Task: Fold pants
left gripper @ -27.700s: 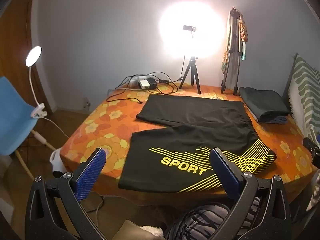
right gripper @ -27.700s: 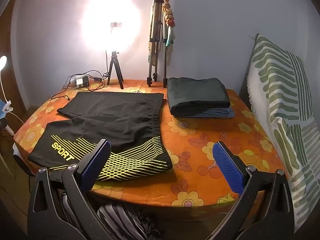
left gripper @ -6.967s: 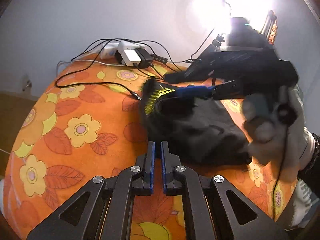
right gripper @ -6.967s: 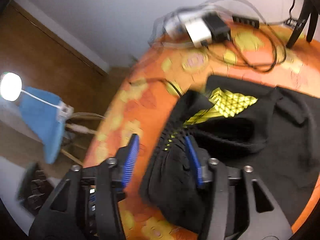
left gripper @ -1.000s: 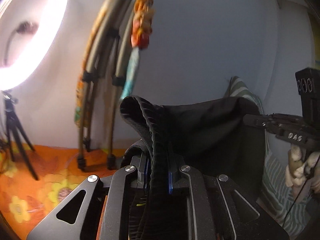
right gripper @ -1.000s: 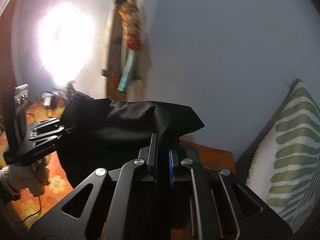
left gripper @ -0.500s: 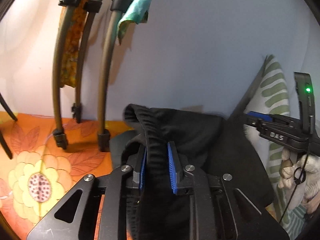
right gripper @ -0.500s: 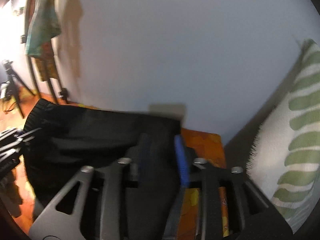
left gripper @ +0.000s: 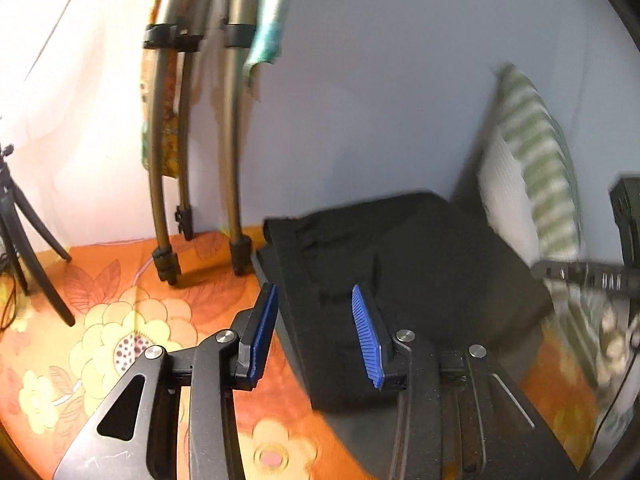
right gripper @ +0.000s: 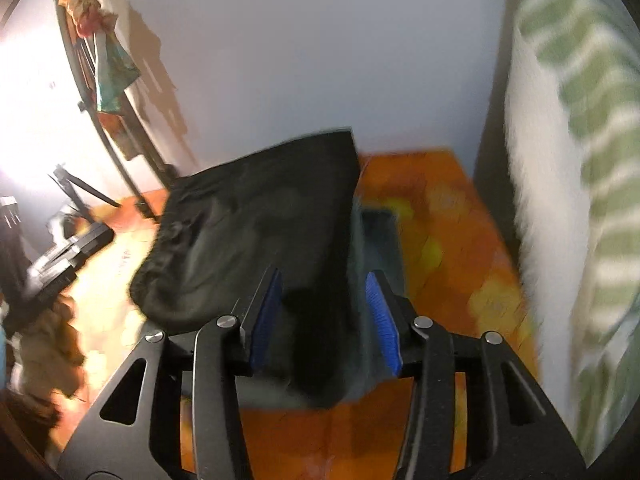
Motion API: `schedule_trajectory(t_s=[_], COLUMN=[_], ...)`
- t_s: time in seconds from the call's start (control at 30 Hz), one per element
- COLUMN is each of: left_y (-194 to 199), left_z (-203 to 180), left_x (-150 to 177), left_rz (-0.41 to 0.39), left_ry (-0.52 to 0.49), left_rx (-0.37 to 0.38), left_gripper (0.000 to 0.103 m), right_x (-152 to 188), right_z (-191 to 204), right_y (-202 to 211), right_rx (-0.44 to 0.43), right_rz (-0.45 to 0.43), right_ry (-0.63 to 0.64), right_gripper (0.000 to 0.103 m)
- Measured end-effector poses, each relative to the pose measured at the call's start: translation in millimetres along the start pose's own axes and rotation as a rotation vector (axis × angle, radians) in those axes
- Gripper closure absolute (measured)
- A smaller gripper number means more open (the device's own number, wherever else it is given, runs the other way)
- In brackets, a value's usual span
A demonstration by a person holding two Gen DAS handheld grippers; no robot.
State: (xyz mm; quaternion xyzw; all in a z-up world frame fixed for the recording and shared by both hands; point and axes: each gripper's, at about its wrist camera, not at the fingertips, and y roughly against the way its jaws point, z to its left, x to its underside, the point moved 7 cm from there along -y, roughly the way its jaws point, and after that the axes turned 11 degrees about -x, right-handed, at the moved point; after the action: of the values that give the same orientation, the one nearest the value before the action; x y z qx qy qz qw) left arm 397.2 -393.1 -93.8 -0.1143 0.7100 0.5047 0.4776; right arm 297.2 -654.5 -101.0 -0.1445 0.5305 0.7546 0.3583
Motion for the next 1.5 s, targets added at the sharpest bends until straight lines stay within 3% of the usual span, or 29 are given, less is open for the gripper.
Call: schedule_trajectory(t_s=[0.13,0.37,0.43,0.47,0.5,0.67,0.87,1.03,1.1,1.17,1.23,1.33,1.5], left_y=[10,13,11,9,7,3,10,23,33,46,61,81,121], left_z=[-13,-14,-21,-25,-29,-39,-44,-40,-36,-31,-26,-20,-9], left_x=[28,34,39,44,47,56,59,57,56,54,54,53,50], left_rz=[0.007,0.033,0.038,0.044,0.052,0.078,0.070,0.072,0.070,0.070,0.065,0.056,0.028], left_ry=[-0.171,-0.206,-0.244,-0.269,-0.286,-0.273,-0.294,-0.272,-0.251,-0.221,-0.201,-0.180,-0.143], left_rx=[0.022,0.027,0.037,0.039,0.040,0.066,0.068,0.071,0.074,0.080,0.081,0.082,0.073], left_gripper=[0.066,0.066,0.066,0.066,0.066,0.066,0.066,0.066,0.066,0.065,0.056,0.055,0.048], right_x=[18,24,23,23,23,22,28,28,28,29,34,44,60], right_z=[14,14,15,16,17,24,5,6,12,16,22,38,77], right_y=[2,-24,-25,-25,-26,-25,-24,-18,-9,2,14,33,65], right_rx=[-0.026,-0.049,-0.031,-0.019,-0.006,0.087,0.151,0.139,0.117,0.114,0.107,0.100,0.107], right_rz=[0.011,0.059,0.063,0.070,0.078,0.088,0.102,0.086,0.062,0.035,0.017,-0.004,-0.049], right_ry=[-0.002,-0.122,-0.114,-0.101,-0.084,0.026,0.010,0.015,0.008,0.003,0.004,0.027,0.111], right_gripper=[0.053,0.052,0.062,0.078,0.085,0.091,0.091,0.087,0.073,0.071,0.071,0.071,0.056])
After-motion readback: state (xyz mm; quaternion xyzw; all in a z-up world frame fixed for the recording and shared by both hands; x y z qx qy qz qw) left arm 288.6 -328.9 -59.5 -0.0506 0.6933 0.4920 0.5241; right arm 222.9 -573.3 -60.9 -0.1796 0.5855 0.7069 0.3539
